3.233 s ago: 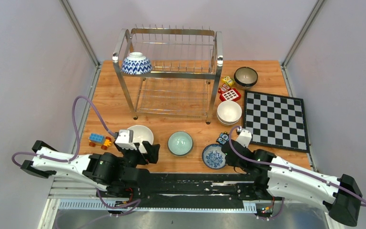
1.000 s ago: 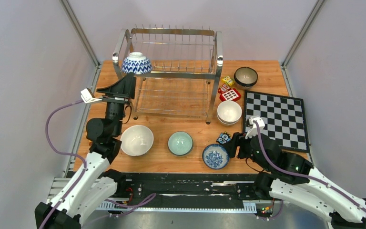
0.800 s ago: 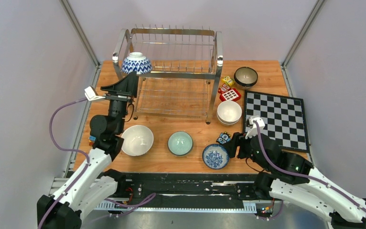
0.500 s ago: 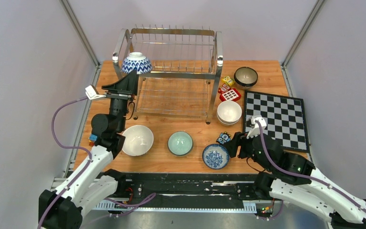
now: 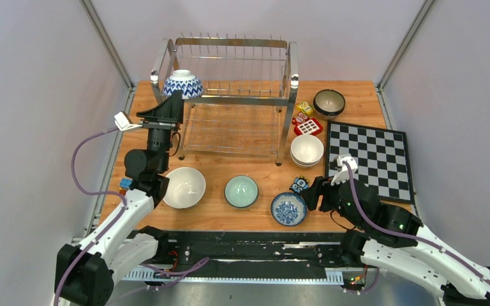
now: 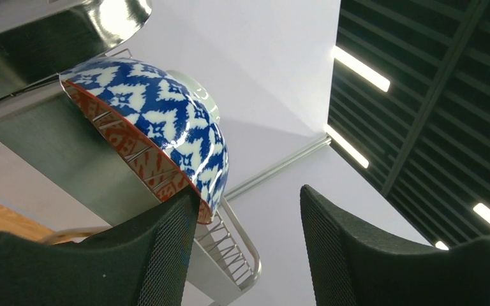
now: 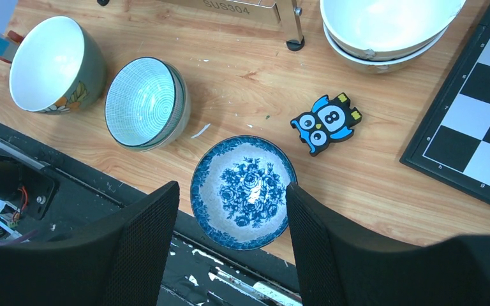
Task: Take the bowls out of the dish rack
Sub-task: Pick up the bowl from the dish rack.
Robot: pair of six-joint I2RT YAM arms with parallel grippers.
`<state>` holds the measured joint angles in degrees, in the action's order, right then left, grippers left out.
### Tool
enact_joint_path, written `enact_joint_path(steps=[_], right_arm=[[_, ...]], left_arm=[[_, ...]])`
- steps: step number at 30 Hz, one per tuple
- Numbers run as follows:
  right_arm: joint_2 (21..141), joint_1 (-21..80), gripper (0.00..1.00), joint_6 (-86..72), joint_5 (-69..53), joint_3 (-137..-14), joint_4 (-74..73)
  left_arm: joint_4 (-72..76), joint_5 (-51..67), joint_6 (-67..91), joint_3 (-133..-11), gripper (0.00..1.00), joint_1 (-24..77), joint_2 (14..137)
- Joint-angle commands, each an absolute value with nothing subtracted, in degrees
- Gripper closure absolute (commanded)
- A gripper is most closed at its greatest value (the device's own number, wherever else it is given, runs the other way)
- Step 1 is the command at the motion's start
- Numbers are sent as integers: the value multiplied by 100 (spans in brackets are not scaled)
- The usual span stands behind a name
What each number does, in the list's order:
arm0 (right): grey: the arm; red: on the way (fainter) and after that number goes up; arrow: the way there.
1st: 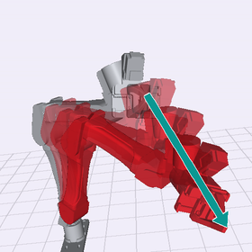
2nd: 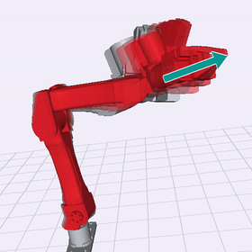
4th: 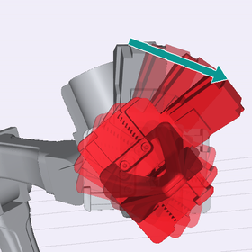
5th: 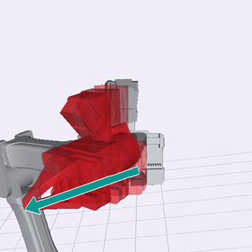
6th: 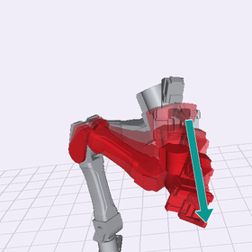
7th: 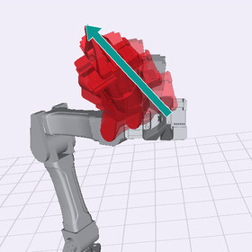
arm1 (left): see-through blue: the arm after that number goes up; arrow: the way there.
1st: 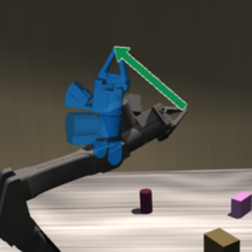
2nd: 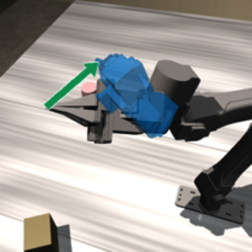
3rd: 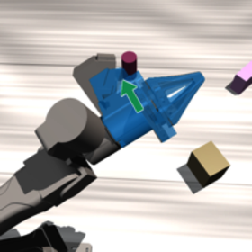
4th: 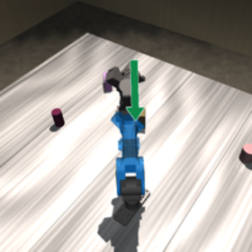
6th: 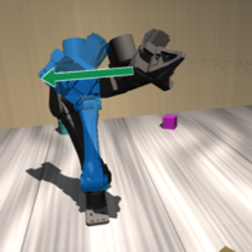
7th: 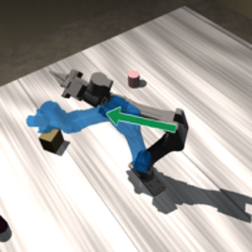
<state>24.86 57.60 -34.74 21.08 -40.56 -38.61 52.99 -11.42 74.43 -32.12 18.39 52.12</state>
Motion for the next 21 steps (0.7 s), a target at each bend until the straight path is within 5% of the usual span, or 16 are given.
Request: enact_joint_path(steps=[1, 21], right_arm=[[2397, 5700, 34, -3421, 2219, -4157, -3955], [2295, 5704, 34, -3362, 2208, -4088, -3781]], left_arm=[[5885, -1036, 7468, -3180, 41, 1733, 5432], [6572, -949, 7670, -3124, 65, 1582, 5954]])
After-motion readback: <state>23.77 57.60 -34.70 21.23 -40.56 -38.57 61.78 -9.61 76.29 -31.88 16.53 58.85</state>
